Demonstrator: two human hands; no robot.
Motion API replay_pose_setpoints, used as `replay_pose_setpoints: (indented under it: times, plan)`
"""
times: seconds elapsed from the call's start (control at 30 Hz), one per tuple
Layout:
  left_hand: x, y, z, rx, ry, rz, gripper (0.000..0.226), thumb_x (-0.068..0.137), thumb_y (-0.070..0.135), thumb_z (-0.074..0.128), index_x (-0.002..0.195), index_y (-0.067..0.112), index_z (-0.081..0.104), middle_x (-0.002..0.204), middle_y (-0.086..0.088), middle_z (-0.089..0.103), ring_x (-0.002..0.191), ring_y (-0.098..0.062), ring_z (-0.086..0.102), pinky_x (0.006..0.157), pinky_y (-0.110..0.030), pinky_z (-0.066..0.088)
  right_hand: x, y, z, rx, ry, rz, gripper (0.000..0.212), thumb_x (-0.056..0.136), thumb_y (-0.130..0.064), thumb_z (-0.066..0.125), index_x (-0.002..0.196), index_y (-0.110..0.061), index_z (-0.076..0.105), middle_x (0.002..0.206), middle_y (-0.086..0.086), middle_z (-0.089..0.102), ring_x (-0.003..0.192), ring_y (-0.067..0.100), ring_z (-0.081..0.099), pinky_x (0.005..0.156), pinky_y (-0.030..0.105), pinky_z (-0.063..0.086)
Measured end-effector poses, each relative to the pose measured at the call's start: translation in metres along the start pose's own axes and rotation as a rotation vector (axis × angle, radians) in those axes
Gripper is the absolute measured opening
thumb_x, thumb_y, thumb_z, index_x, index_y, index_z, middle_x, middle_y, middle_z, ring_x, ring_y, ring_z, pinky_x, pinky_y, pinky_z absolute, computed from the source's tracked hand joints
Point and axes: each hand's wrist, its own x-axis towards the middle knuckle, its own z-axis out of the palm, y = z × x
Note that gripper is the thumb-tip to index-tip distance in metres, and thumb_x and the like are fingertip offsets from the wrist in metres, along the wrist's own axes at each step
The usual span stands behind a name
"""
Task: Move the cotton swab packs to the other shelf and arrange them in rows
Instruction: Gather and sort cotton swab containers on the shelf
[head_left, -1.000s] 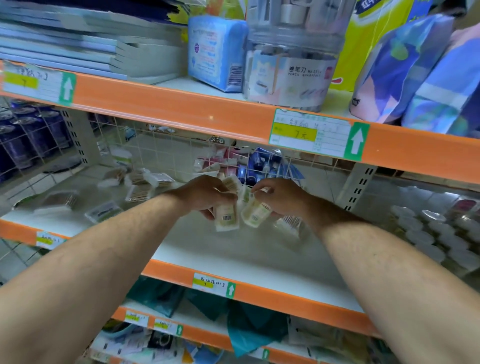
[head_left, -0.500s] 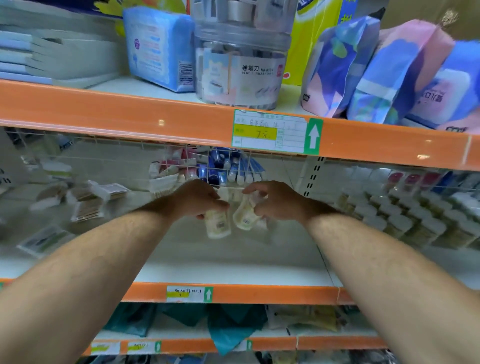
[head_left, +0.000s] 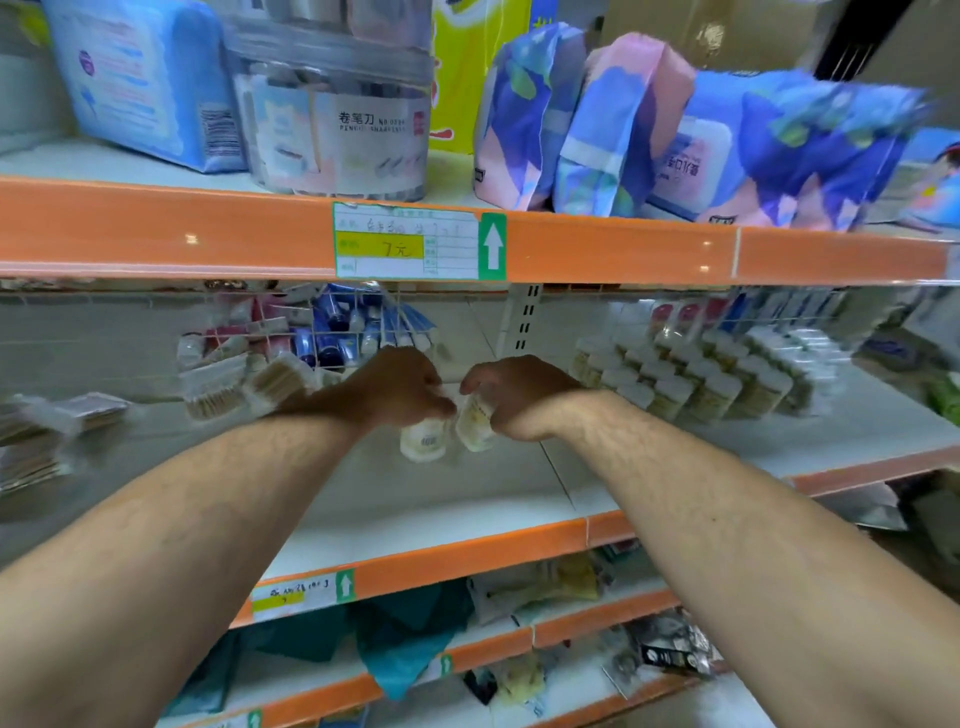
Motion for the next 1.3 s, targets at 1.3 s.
replay_pose_setpoints:
  times: [1.3]
  plan:
    - [0.164, 0.464, 0.147, -0.078, -0.15, 0.31, 0.032, 0.081, 0.05, 0.071, 0.089, 0.019, 0.07, 0.09, -0.003, 0.067, 0.078, -0.016, 0.06, 0.07, -0.032, 0.049, -0.208, 0.46, -0.067, 0.207, 0.204, 0.462, 0.061, 0.078, -0.006, 0.063, 0.127, -0.043, 0.057, 0.142, -0.007, 0.051, 0.087, 0.013, 0.066, 0.07, 0.033, 0.059]
